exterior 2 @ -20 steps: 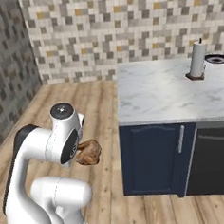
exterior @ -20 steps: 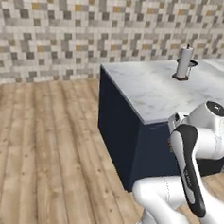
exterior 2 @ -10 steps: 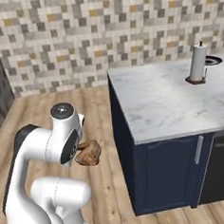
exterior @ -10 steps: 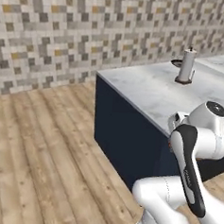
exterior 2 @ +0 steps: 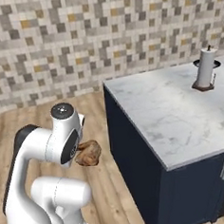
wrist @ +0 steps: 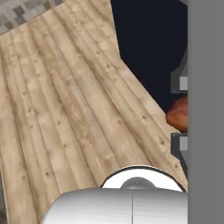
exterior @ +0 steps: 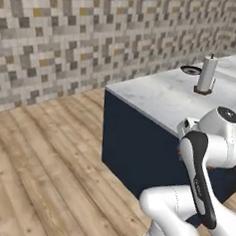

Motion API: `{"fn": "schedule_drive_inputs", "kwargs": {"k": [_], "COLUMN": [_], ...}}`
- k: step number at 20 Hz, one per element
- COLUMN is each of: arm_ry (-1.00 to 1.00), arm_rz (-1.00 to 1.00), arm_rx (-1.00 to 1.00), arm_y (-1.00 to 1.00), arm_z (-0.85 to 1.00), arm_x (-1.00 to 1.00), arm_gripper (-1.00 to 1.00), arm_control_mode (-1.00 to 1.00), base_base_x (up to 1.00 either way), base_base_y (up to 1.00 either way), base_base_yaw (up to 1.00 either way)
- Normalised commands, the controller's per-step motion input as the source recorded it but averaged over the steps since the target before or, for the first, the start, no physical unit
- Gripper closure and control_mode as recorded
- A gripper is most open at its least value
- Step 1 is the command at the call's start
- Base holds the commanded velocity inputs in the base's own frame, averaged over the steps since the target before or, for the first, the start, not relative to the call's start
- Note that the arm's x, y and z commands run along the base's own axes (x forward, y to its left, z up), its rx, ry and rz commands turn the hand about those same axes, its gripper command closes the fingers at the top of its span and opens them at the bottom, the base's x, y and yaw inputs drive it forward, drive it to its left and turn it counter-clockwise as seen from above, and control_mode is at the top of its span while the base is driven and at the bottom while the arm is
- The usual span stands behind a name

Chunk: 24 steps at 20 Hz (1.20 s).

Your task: Take the chicken drumsticks from the pan and place one on each plate on the dining counter.

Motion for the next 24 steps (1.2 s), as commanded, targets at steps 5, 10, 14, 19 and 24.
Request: {"fn": "schedule_drive_inputs", "kwargs": {"k": [5, 10, 14, 19, 24], "arm_ry": [0.0, 0.0, 0.0, 0.0, 0.0], "arm_rz": [0.0, 0.0, 0.0, 0.0, 0.0], "arm_rx": [0.0, 0.0, 0.0, 0.0, 0.0], "arm_y": [0.0, 0.0, 0.0, 0.0, 0.0], "arm_z": [0.0, 0.0, 0.0, 0.0, 0.0], "arm_x": [0.0, 0.0, 0.0, 0.0, 0.0], "arm_gripper": [1.0, 1.0, 1.0, 1.0, 1.0], "arm_control_mode": [1.0, 1.0, 1.0, 1.0, 1.0], "base_base_x": [0.62, 0.6, 0.52, 0.36, 0.29], "base_base_y": [0.84, 0.85, 0.87, 0.89, 0.93], "base_base_yaw": [-0.35, -0.35, -0.36, -0.37, -0.36]}}
